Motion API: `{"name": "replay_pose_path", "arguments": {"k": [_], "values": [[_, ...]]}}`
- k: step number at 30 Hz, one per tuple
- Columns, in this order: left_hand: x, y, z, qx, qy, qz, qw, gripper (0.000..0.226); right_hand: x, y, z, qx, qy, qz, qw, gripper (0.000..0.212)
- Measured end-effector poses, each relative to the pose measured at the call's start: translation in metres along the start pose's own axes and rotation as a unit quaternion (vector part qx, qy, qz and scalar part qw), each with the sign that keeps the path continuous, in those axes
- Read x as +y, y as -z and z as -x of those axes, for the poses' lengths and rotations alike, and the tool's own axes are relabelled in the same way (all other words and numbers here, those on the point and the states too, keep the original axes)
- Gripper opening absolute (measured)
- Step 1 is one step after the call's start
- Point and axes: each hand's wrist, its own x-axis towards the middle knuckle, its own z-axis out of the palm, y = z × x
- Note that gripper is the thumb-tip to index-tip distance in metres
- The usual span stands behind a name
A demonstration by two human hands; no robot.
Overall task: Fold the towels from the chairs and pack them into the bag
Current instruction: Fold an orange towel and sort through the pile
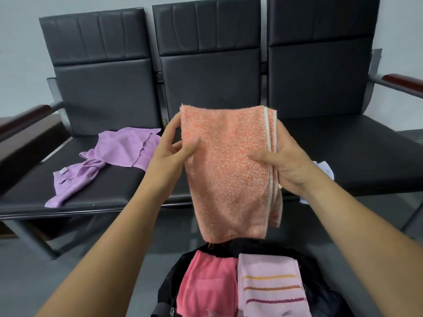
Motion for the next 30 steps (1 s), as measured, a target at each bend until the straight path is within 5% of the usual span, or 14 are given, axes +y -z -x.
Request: {"name": "replay_pose_path", "arguments": {"k": [3, 6, 10, 15, 17, 20, 25, 30], "values": [[-0.009, 0.006, 0.005, -0.107, 0.178, -0.024, 0.978, 0.076, -0.005, -0.002, -0.001, 0.076, -0.003, -0.100, 0.992, 0.060], [-0.021, 0.001, 0.013, -0.144, 0.250, -0.086, 0.954, 0.036, -0.005, 0.007, -0.003, 0.163, -0.046, -0.125, 0.978, 0.054], [-0.019, -0.013, 0.013, -0.053, 0.225, 0.061, 0.971, 0.038, 0.007, 0.026, -0.008, 0.186, -0.137, -0.149, 0.961, 0.049], [-0.019, -0.022, 0.012, 0.038, 0.175, 0.119, 0.977, 0.031, 0.029, 0.029, -0.002, 0.026, -0.246, -0.097, 0.964, 0.075], [-0.017, -0.022, 0.012, 0.051, 0.173, 0.145, 0.973, 0.036, 0.044, 0.029, 0.000, 0.024, -0.238, -0.118, 0.964, 0.091], [-0.018, -0.016, 0.011, 0.043, 0.168, 0.155, 0.973, 0.046, 0.049, 0.023, 0.001, 0.038, -0.183, -0.129, 0.974, 0.085], [-0.021, 0.007, 0.008, -0.035, 0.146, -0.010, 0.989, 0.032, 0.044, 0.028, -0.006, 0.106, -0.128, -0.115, 0.979, 0.061], [-0.027, 0.013, 0.009, -0.014, 0.101, -0.165, 0.981, 0.019, 0.039, 0.034, -0.007, 0.123, -0.107, -0.073, 0.984, 0.048]]}}
